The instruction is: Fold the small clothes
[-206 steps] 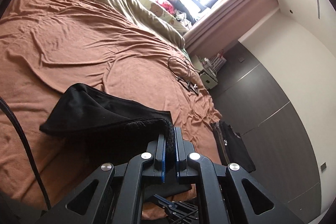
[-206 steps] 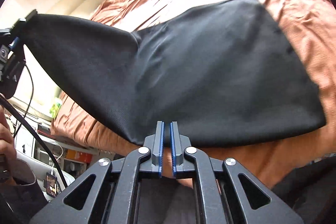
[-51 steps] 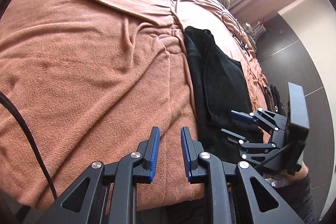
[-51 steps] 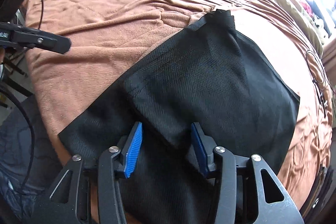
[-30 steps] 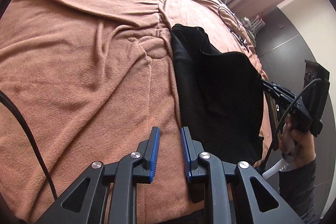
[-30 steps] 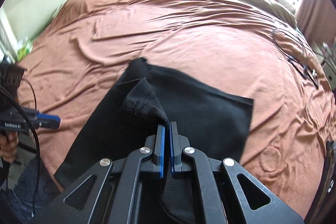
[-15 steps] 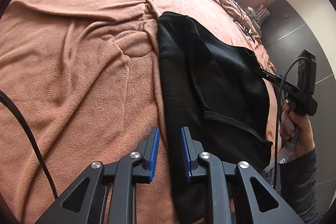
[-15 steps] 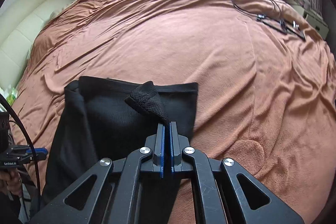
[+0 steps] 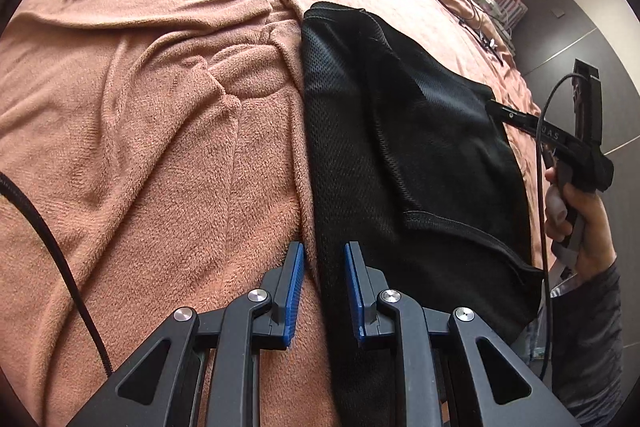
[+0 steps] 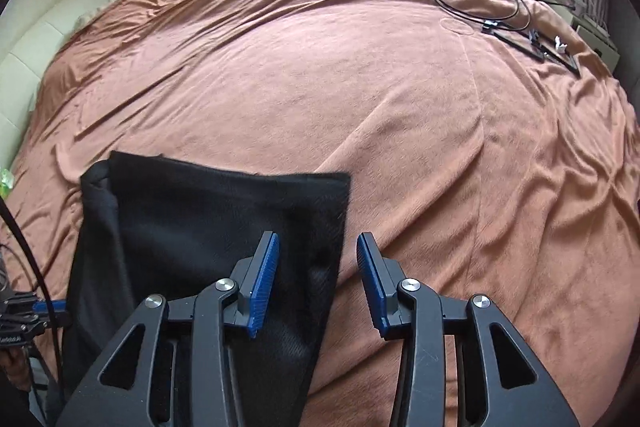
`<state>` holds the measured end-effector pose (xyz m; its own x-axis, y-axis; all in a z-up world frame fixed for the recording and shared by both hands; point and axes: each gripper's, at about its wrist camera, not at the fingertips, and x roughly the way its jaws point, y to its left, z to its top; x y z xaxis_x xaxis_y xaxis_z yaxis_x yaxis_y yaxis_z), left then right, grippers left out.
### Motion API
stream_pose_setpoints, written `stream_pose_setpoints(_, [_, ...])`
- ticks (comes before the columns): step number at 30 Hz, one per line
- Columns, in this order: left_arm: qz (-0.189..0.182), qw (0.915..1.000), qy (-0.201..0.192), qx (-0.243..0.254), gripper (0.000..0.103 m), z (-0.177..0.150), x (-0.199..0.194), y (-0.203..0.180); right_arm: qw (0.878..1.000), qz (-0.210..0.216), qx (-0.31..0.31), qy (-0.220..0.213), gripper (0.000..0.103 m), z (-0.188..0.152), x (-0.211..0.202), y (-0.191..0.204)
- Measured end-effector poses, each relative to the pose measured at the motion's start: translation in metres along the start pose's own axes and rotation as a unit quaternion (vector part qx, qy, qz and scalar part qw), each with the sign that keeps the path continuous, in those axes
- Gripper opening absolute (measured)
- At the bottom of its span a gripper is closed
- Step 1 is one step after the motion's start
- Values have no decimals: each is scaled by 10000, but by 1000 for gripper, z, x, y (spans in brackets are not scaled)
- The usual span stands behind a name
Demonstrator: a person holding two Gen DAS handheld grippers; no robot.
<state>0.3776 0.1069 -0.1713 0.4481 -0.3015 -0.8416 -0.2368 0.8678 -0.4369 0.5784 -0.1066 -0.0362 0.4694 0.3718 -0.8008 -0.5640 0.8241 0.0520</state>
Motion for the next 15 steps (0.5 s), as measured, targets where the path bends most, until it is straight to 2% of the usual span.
stream_pose_setpoints(4, [-34,10000,-35,-84,22,0,1,1,9992,-409,-20,30,38,11,1,4])
stream_pose_setpoints(7, [-104,9999,-62,-117,22,-2,-2,4,9995,-278,-60,-146,38,10,-19,13])
stream_pose_setpoints(10, [-203,9996,-66,-171,22,-4,-6,11,9992,-166,-348,-118,38,3,-32,27])
stream_pose_setpoints(11, [-215,9996,-78,-166,22,-4,-8,11,9989,-132,-438,-86,41,-1,-36,32])
stream_pose_setpoints(15, [-252,9994,-134,-176,22,-3,-12,15,9974,-23,-718,-18,73,-17,-46,49])
